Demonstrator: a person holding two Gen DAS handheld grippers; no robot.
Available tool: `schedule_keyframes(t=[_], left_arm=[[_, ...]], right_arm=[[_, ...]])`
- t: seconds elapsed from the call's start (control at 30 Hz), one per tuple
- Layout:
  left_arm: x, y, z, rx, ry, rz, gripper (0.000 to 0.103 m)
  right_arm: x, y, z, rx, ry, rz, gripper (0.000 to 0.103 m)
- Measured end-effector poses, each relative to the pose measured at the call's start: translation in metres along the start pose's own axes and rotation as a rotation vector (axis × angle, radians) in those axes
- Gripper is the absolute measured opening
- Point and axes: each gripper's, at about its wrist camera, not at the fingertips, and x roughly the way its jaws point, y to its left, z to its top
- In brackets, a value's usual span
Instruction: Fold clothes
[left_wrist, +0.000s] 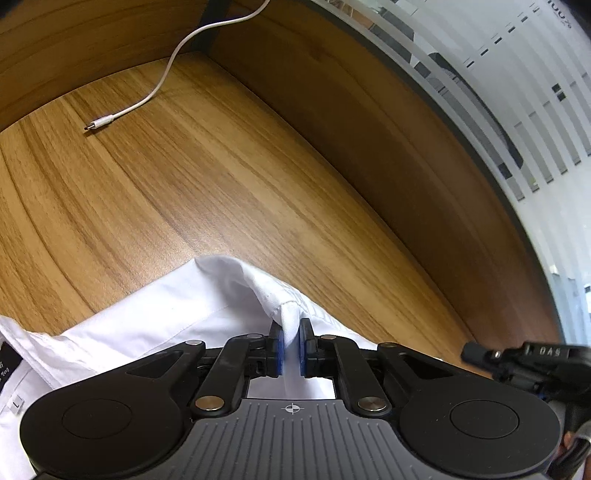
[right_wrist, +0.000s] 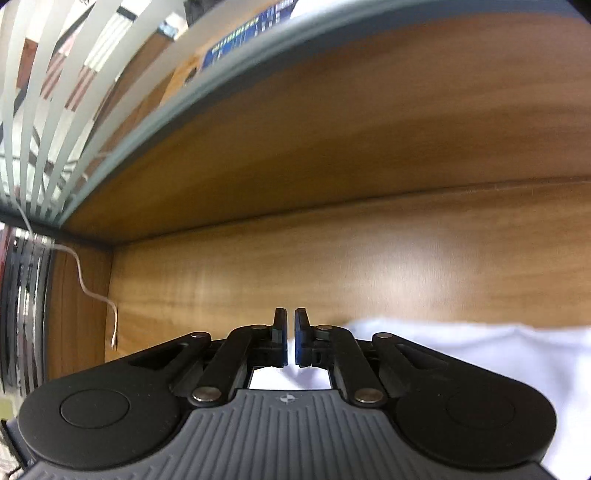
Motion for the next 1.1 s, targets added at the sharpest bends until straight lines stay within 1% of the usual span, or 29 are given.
schedule_keyframes(t=[0.07,0.1,0.13,0.17,0.23,0.3,0.33,0.37,0.47,0.53,0.67,0.83,0.87,0.9,0.93,0.97,1.03,1.1], left_arm=[[-0.002,0.001,-0.002,-0.008,-0.003,-0.009,0.025],[-0.002,0.001,-0.003,-0.014,0.0,-0.021,0.025],[-0.003,0.001,-0.004,-0.015,0.006,-0.035,0.025],[-0.004,0.001,-0.005,-0.015,0.014,-0.048,0.025],[-0.003,0.0,-0.007,0.007,0.028,-0.05,0.025],[-0.004,-0.001,-0.008,0.029,0.028,-0.049,0.02],[-0.005,-0.001,-0.008,0.036,0.015,-0.052,0.004],[-0.008,-0.001,-0.007,0.043,0.0,-0.058,0.003],[-0.009,-0.002,-0.001,0.067,-0.031,-0.063,0.003],[-0.004,-0.003,0.006,0.073,-0.035,-0.063,0.003],[0.009,-0.005,0.023,0.03,-0.046,-0.071,0.003],[0.031,-0.011,0.028,0.062,-0.03,-0.02,0.003],[0.033,-0.011,0.028,0.062,-0.033,-0.02,0.005],[0.034,-0.011,0.028,0.059,-0.038,-0.019,0.005],[0.034,-0.012,0.027,0.055,-0.045,-0.019,0.005],[0.033,-0.012,0.027,0.051,-0.051,-0.023,0.005],[0.028,-0.012,0.026,0.045,-0.064,-0.038,0.007],[0.016,-0.014,0.024,0.053,-0.087,-0.061,0.021]], right_arm=[[0.0,-0.002,-0.006,0.021,0.028,0.002,0.041],[0.001,-0.003,-0.01,0.033,0.042,0.003,0.047],[0.002,-0.007,-0.014,0.064,0.055,0.017,0.05],[0.004,-0.011,-0.018,0.094,0.068,0.031,0.05],[0.009,-0.016,-0.029,0.129,0.094,0.046,0.05],[0.018,-0.011,-0.034,0.128,0.121,0.059,0.05],[0.018,-0.009,-0.034,0.111,0.115,0.063,0.034],[0.019,-0.006,-0.035,0.095,0.109,0.068,0.008],[0.02,0.002,-0.037,0.045,0.091,0.083,0.006],[0.023,0.005,-0.033,0.042,0.083,0.091,0.006],[0.037,0.0,-0.023,0.018,0.058,0.077,0.005],[0.06,0.013,-0.019,-0.034,0.044,0.071,0.007],[0.058,0.015,-0.019,-0.057,0.043,0.07,0.01],[0.047,0.012,-0.018,-0.087,0.026,0.054,0.011],[0.036,0.009,-0.017,-0.117,0.01,0.038,0.015],[0.025,0.006,-0.016,-0.148,-0.006,0.022,0.027],[0.0,0.005,-0.018,-0.215,-0.052,-0.013,0.037],[-0.026,0.005,-0.018,-0.273,-0.089,-0.039,0.037]])
